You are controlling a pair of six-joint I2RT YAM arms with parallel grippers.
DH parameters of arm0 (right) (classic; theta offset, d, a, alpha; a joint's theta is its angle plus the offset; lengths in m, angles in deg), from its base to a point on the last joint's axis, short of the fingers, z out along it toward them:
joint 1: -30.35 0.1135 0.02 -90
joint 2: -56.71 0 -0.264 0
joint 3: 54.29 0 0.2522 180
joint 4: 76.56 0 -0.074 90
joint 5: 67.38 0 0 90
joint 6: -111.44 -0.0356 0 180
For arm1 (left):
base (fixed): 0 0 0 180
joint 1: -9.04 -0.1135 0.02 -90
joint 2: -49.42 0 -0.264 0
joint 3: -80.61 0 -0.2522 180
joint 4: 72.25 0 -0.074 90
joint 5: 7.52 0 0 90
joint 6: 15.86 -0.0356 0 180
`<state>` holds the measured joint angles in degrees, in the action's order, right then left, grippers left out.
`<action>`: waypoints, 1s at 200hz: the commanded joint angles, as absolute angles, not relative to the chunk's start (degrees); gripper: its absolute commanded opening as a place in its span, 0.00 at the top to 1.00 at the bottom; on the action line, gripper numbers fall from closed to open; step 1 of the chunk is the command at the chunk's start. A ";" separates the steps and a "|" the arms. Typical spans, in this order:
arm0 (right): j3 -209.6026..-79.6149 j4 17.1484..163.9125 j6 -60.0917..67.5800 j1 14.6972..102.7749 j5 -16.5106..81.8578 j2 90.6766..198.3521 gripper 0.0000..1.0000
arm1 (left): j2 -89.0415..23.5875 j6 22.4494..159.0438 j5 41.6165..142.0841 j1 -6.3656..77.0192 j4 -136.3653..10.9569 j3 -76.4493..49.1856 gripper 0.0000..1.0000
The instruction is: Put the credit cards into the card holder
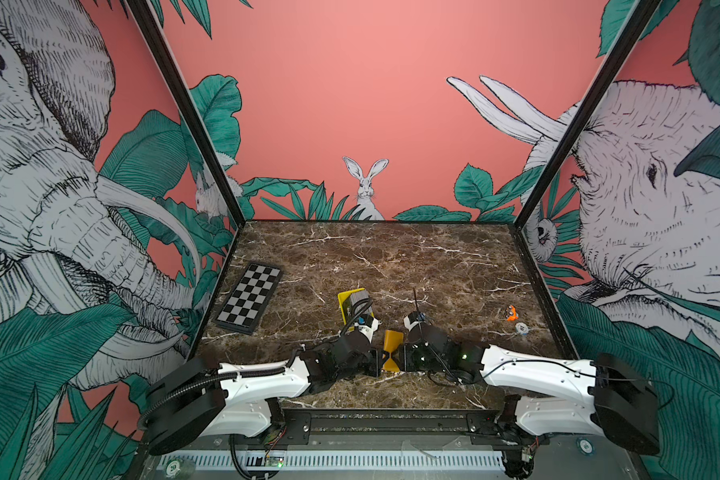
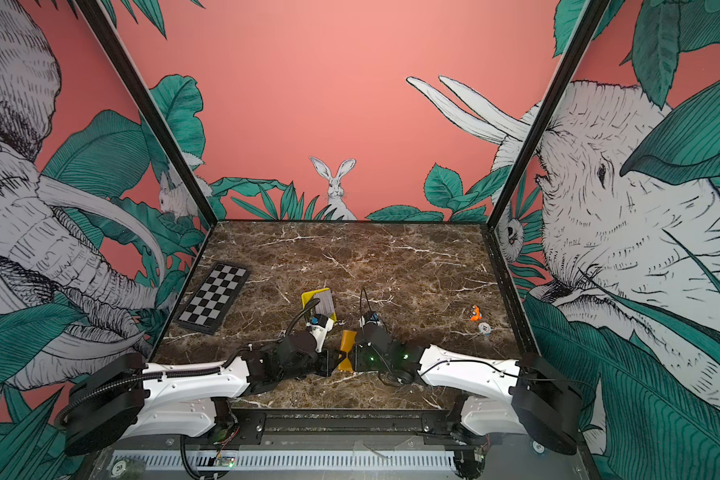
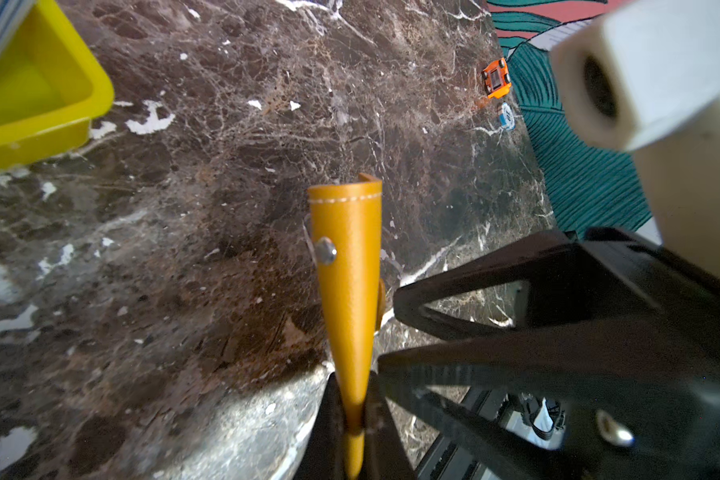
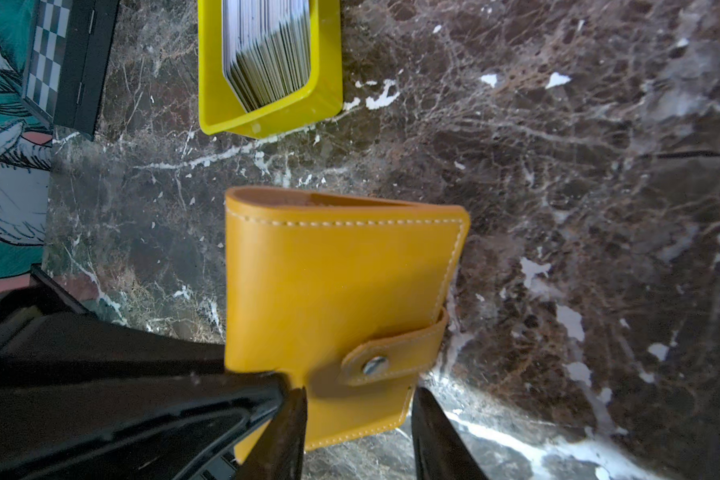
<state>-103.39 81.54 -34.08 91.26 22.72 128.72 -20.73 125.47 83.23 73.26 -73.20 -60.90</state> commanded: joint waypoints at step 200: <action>-108.24 72.45 -31.96 90.78 11.02 133.13 0.79 | -23.54 125.21 82.69 74.10 -77.11 -60.42 0.97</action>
<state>-107.26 76.23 -33.10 91.10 15.57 132.52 -23.31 125.47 82.56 73.68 -75.59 -60.92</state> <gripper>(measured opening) 0.240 0.087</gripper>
